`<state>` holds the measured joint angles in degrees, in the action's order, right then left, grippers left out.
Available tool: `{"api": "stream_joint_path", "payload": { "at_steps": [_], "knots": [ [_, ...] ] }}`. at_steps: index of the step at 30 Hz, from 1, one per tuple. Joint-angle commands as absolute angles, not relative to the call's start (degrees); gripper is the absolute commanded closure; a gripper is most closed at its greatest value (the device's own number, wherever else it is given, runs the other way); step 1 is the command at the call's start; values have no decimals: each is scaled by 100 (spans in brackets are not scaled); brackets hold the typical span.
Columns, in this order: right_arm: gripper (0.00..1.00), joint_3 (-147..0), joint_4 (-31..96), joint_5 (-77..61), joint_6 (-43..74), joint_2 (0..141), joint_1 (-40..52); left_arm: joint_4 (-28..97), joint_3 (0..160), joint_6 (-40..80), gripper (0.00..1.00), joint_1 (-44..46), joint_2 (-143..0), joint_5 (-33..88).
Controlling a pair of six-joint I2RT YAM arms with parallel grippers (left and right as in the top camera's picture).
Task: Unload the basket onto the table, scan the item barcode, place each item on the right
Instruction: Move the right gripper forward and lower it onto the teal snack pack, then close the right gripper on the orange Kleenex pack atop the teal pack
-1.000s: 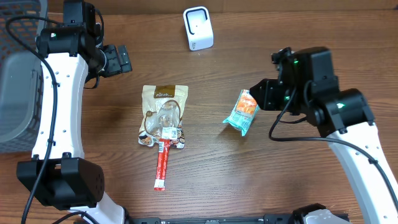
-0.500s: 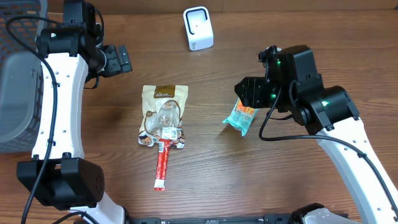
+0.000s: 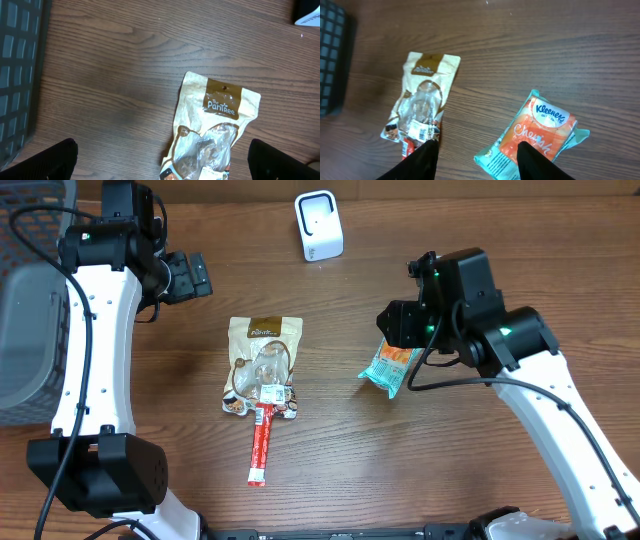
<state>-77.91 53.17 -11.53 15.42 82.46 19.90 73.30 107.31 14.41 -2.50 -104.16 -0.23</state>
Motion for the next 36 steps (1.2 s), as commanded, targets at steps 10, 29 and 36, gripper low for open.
{"api": "stream_joint_path", "payload": {
  "at_steps": [10, 29, 36],
  "knots": [
    [43, -7872, 5415, -858, 1500, 8639, 1999, 7325, 10822, 1391, 0, -257, -10414, -19],
    [56, -7347, 5568, -1402, 2574, 8691, 1133, 7325, 10822, 1391, 0, -257, -10414, -19],
    [56, -7155, 5389, -1315, 2624, 8691, 1157, 7328, 10822, 1391, 0, -235, -10414, -19]
  ]
}}
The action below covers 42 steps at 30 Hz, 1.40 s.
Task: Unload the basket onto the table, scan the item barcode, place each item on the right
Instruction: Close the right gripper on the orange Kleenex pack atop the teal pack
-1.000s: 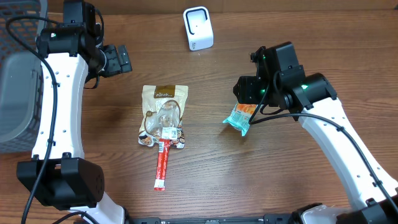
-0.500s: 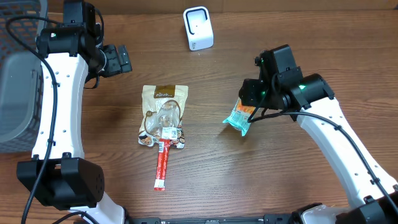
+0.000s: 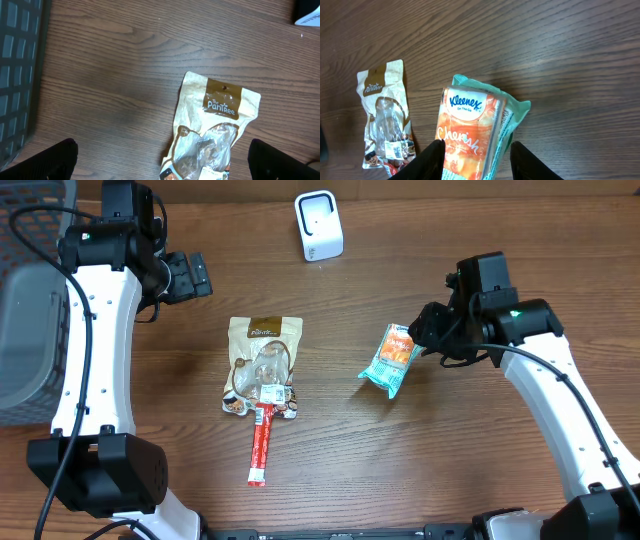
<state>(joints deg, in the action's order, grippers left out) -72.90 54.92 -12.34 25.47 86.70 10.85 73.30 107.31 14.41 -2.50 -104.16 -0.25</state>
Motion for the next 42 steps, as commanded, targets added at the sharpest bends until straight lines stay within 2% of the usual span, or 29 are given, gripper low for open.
{"api": "stream_joint_path", "payload": {
  "at_steps": [1, 5, 8, 11, 17, 24, 26, 30, 32, 35, 42],
  "knots": [
    [57, -7131, 5301, -1315, 2685, 8691, 1179, 7328, 10822, 1391, 0, -231, -10414, -19],
    [62, -7129, 4580, -762, 2714, 8691, 1776, 7328, 10822, 1391, 0, -228, -10414, -21],
    [62, -7135, 4469, 1035, 3094, 8694, 2569, 7325, 10822, 1391, 0, -222, -10414, -19],
    [62, -7135, 4624, 2093, 3341, 8759, 3085, 7328, 10822, 1391, 0, -222, -10414, -19],
    [62, -7131, 4711, 2908, 3588, 9238, 3518, 7325, 10822, 1391, 0, -222, -10414, -19],
    [63, -7131, 4729, 2998, 3623, 9544, 3579, 7328, 10822, 1391, 0, -224, -10414, -19],
    [75, -7131, 4772, 2991, 3623, 9544, 3579, 7325, 10822, 1391, 0, -222, -10414, -19],
    [79, -7131, 4943, 2993, 3623, 9544, 3579, 7328, 10822, 1391, 0, -222, -10414, -19],
    [79, -7131, 4971, 2995, 3621, 9544, 3579, 7328, 10822, 1391, 0, -222, -10414, -19],
    [68, -7142, 4901, 2998, 3594, 9537, 3579, 7325, 10822, 1391, 0, -222, -10414, -19],
    [67, -7467, 5210, 2952, 3601, 9537, 3623, 7328, 10822, 1391, 0, -222, -10414, -19]
  ]
}}
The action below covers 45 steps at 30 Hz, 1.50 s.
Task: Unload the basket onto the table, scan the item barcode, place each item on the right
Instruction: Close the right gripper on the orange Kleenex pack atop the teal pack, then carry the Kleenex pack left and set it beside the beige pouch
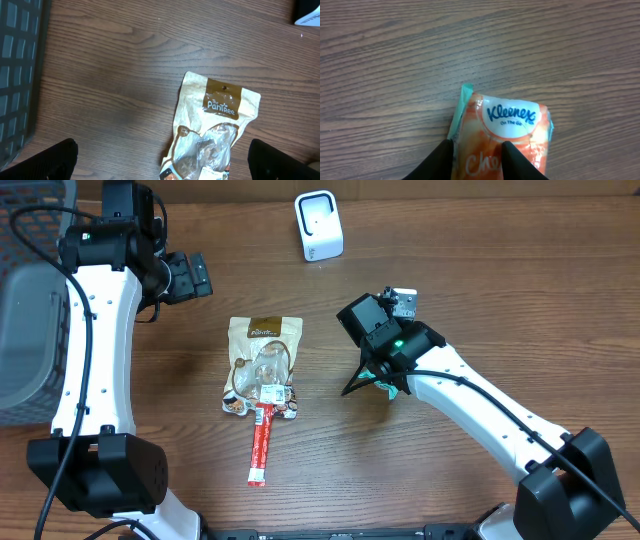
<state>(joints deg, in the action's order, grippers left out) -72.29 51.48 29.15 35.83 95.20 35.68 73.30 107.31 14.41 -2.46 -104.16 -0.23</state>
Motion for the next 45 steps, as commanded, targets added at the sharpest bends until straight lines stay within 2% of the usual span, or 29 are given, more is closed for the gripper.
{"api": "stream_joint_path", "payload": {
  "at_steps": [1, 10, 16, 21, 45],
  "knots": [
    [67, -7467, 5251, 2906, 3601, 9537, 3653, 7328, 10822, 1391, 0, -222, -10414, -19],
    [68, -7465, 5782, 2888, 3599, 9537, 3691, 7328, 10822, 1391, 0, -222, -10414, -19],
    [73, -7465, 5780, 2886, 3557, 9537, 3693, 7325, 10822, 1391, 0, -222, -10414, -19],
    [64, -7520, 5636, 2908, 3253, 9537, 3693, 7328, 10822, 1391, 0, -222, -10414, -19],
    [65, -7612, 6062, 2786, 3299, 9929, 3854, 7325, 10822, 1391, 0, -222, -10414, -19]
  ]
}}
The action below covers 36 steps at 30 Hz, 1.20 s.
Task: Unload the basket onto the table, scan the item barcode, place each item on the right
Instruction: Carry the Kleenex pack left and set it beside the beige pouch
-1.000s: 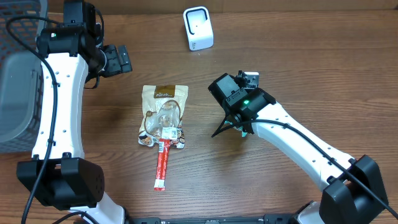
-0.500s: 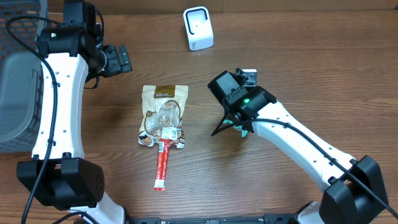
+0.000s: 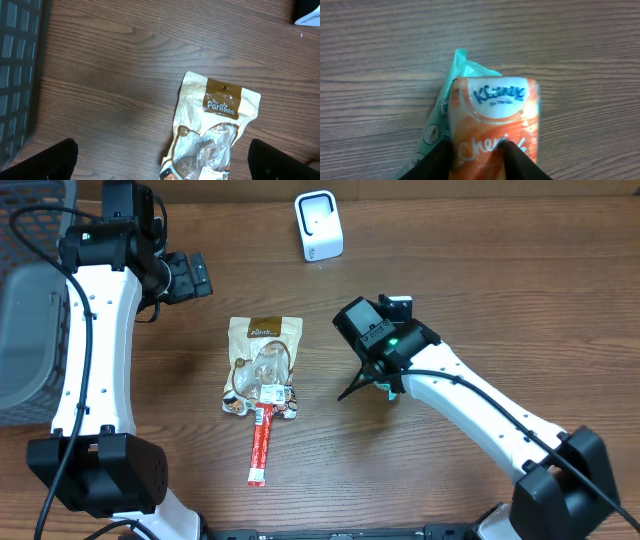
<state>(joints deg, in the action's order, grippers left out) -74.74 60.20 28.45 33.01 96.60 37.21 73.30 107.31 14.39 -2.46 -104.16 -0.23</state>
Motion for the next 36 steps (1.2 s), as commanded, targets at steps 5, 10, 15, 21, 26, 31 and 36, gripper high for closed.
{"api": "stream_joint_path", "payload": {
  "at_steps": [5, 10, 15, 21, 26, 31, 36],
  "knots": [
    [96, -7627, 6058, 2808, 3297, 10025, 3868, 7328, 10822, 1391, 0, -222, -10414, -19],
    [96, -8025, 6195, 2867, 3275, 9821, 3850, 7328, 10822, 1391, 0, -222, -10414, -19],
    [96, -8814, 6263, 2331, 3100, 9450, 3852, 7328, 10822, 1391, 0, -222, -10414, -19],
    [96, -8984, 5522, 67, 3109, 9347, 3850, 7328, 10822, 1391, 0, -222, -10414, -19],
    [96, -8479, 4786, -840, 3387, 9474, 3850, 7328, 10822, 1391, 0, -222, -10414, -19],
    [96, -7516, 3789, -1354, 3634, 9491, 3850, 7328, 10822, 1391, 0, -222, -10414, -19],
    [96, -6125, 1911, -1756, 4150, 9557, 3852, 7328, 10822, 1391, 0, -222, -10414, -19]
  ]
}}
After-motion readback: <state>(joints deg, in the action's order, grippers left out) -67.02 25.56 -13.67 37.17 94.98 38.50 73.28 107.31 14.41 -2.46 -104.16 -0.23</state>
